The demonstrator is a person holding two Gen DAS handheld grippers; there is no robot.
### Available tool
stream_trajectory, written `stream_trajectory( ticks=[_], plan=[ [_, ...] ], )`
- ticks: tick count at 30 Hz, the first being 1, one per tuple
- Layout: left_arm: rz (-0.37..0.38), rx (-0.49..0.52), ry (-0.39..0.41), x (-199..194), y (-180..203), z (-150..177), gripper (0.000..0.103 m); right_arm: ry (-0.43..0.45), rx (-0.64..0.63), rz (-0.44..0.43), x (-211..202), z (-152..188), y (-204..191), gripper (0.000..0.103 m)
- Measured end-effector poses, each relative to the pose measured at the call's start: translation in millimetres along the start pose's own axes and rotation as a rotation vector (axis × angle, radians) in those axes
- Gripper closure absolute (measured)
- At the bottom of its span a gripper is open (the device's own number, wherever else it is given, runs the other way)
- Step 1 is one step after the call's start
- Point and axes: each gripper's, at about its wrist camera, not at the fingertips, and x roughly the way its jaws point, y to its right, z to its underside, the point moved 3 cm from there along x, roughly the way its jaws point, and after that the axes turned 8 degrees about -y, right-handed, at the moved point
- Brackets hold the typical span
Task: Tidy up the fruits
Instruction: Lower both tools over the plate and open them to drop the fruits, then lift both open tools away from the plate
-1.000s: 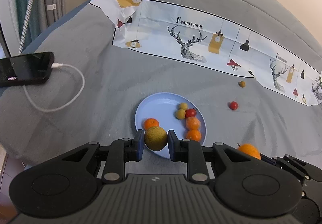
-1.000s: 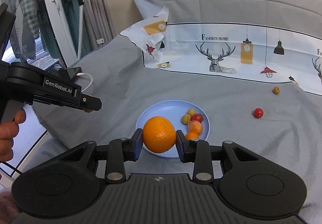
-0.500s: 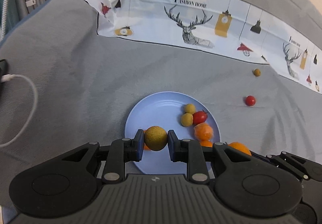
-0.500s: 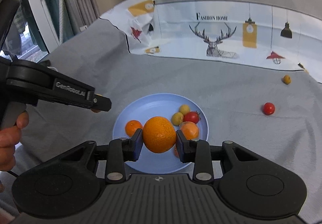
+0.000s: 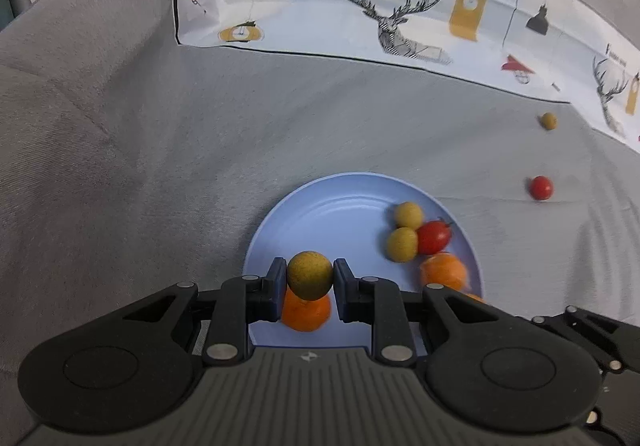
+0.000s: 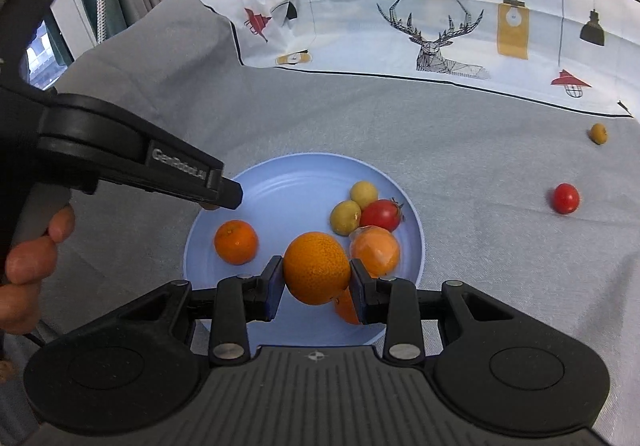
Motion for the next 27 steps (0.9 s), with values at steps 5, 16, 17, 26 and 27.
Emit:
stream_trajectory(
  ticks=[5,16,17,26,27],
  plan=[
    [-0.012,-0.006,0.015,-5,-5,-2,0.003,-0.01,-0.005,-0.005,6,-7,-1,0.05],
    [-0.031,-0.003,0.016,-77,-6,56,0.0,-0.023,0.04,0.019,-57,24,-7,0.004],
    [-0.032,-0.004,0.016,-85,-5,66,0.0,-0.019,0.041,0.021,-67,31,-9,0.004],
    [-0.068,-0.022,0.092,-148,-1,135,0.0,0.11,0.045,0.086,-149,74,-25,0.001],
    [-0.072,-0.02,0.101,-153,-1,139,0.0,0.128,0.035,0.092,-157,78,-28,0.001]
  ],
)
